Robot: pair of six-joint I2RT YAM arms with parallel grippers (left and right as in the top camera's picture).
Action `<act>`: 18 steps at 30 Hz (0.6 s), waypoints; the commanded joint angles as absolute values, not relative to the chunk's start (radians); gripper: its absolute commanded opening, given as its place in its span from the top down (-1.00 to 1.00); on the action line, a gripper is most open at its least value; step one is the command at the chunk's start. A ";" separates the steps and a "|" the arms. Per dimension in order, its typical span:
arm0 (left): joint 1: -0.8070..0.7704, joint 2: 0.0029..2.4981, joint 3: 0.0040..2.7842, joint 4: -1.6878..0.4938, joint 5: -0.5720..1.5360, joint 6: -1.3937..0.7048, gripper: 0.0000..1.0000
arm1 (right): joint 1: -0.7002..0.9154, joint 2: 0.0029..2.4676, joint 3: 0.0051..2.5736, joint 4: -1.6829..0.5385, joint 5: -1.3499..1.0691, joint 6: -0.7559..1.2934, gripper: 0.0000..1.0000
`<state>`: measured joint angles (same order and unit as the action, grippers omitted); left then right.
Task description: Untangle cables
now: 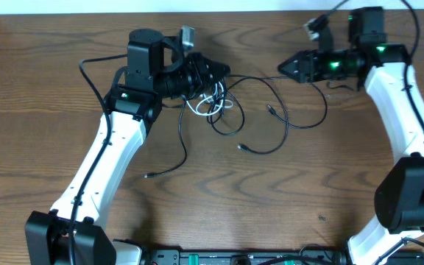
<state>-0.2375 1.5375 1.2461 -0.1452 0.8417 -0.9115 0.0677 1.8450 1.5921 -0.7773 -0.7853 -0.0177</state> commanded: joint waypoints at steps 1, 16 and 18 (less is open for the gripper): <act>-0.236 1.535 1.258 -0.133 0.669 -1.343 0.85 | 0.131 1.843 1.601 -0.776 -0.804 -0.043 -0.11; -0.131 1.535 1.258 -0.109 0.507 -1.913 0.85 | 0.368 1.848 1.600 -0.764 -0.751 -0.041 -0.14; -0.117 1.535 1.258 -0.094 0.507 -1.949 0.85 | 0.398 1.851 1.600 -0.748 -0.751 -0.038 -0.14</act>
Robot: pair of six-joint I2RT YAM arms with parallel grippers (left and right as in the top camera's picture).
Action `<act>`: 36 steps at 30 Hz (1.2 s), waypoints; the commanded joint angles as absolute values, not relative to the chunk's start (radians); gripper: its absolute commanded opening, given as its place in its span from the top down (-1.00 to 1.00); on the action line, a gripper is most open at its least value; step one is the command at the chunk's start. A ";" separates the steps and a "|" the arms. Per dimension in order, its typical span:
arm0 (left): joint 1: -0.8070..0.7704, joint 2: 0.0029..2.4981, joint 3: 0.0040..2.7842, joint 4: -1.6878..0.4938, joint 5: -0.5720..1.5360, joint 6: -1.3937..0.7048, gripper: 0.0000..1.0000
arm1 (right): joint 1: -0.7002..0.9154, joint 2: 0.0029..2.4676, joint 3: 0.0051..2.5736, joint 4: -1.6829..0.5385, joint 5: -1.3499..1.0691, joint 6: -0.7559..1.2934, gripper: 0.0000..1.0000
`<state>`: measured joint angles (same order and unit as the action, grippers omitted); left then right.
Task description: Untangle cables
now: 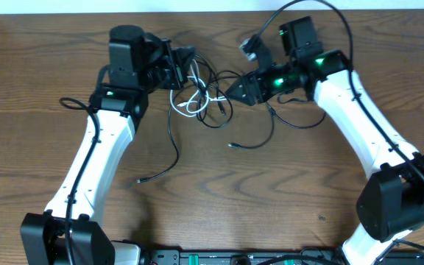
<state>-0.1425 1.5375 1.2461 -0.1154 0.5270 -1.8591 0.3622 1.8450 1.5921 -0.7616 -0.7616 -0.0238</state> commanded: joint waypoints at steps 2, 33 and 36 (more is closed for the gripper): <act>-0.107 1.535 1.258 -0.057 0.508 -1.993 0.85 | 0.428 1.853 1.600 -0.728 -0.750 -0.037 -0.13; -0.108 1.517 1.258 0.062 0.536 -2.088 0.85 | 0.674 2.062 1.589 -0.107 -0.226 0.656 0.12; -0.108 1.517 1.258 0.062 0.538 -2.088 0.85 | 0.701 2.062 1.589 -0.109 -0.173 0.657 0.42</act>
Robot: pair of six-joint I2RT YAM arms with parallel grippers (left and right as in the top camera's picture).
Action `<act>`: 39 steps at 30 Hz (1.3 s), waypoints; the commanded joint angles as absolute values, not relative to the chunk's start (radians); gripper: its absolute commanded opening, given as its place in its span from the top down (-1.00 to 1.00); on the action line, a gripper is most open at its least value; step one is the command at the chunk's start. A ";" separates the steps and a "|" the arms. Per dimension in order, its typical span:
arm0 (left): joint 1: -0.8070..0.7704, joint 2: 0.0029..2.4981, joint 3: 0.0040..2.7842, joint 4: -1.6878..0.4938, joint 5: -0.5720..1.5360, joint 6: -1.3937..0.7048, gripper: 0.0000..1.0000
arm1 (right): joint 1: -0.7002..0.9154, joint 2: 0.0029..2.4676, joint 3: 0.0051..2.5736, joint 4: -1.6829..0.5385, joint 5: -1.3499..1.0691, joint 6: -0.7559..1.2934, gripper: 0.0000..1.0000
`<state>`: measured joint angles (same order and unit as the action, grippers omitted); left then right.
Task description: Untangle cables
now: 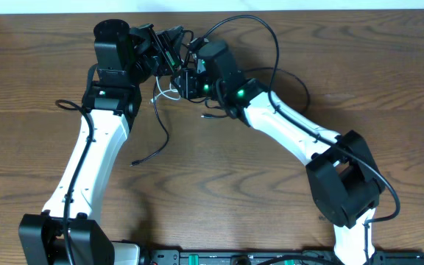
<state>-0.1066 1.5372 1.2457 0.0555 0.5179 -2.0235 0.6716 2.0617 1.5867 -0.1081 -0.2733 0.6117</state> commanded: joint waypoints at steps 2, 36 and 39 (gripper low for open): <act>-0.108 1.517 1.258 0.062 0.538 -2.088 0.85 | 0.705 2.062 1.589 -0.122 -0.170 0.657 0.75; -0.072 1.517 1.258 -0.789 0.033 -1.064 0.85 | 0.315 1.876 1.589 -0.879 -0.459 0.083 0.98; -0.072 1.517 1.258 -0.812 0.000 -0.826 0.83 | 0.284 1.874 1.590 -0.902 -0.460 0.061 0.98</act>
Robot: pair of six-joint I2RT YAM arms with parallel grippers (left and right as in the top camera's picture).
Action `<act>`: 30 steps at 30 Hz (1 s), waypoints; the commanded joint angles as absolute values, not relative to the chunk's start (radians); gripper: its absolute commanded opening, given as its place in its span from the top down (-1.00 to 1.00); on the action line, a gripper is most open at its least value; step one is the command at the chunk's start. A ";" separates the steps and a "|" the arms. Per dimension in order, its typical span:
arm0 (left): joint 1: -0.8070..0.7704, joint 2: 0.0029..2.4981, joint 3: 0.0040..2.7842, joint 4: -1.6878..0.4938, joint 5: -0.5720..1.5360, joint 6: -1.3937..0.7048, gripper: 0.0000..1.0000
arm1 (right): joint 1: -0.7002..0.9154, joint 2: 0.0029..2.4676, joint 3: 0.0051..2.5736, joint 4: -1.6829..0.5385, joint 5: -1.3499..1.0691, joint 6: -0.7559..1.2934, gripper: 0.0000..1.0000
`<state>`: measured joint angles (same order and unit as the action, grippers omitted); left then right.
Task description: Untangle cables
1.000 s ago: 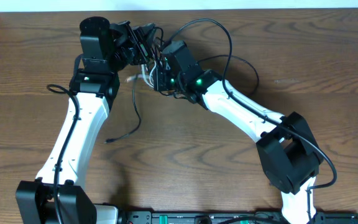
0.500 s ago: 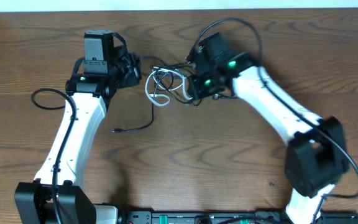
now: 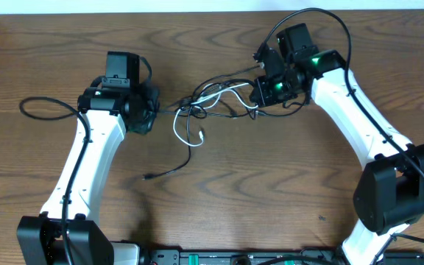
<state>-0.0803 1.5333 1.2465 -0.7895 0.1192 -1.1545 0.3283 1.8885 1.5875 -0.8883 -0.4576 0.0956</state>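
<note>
A tangle of thin black cables (image 3: 223, 79) and a white cable (image 3: 185, 126) lies stretched across the table's back middle. My left gripper (image 3: 147, 112) sits at its left end, with a black strand running taut from its fingers to the knot (image 3: 190, 109). It looks shut on that strand. At the tangle's right end, my right gripper (image 3: 258, 93) appears shut on the black and white strands. One loose black end with a plug (image 3: 148, 177) trails toward the front.
The wooden table (image 3: 256, 191) carries nothing else besides the arms. The left arm's own black lead (image 3: 32, 110) loops out to the left. Another lead (image 3: 308, 13) arcs over the right arm. A power strip (image 3: 234, 258) lies along the front edge.
Both grippers were close together at the bunched tangle at the back left. Now the right gripper is far to the right and the left one lower, with the cables drawn out between them.
The left gripper was at the tangle while the right one stood away at the back right. The right gripper was then nearer the tangle, and after that right beside the left one. Now the grippers are apart and the bundle is stretched into a line.
</note>
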 commanded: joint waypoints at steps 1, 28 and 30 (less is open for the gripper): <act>-0.072 1.517 1.258 -0.812 -0.002 -0.739 0.84 | 0.263 1.870 1.590 -0.909 -0.464 0.055 0.98; -0.085 1.517 1.257 -0.890 0.067 -0.421 0.66 | -0.069 1.847 1.589 -1.032 -0.388 -0.085 0.63; -0.084 1.517 1.257 -0.889 0.067 -0.372 -0.04 | -0.036 1.847 1.589 -1.018 -0.384 -0.084 0.37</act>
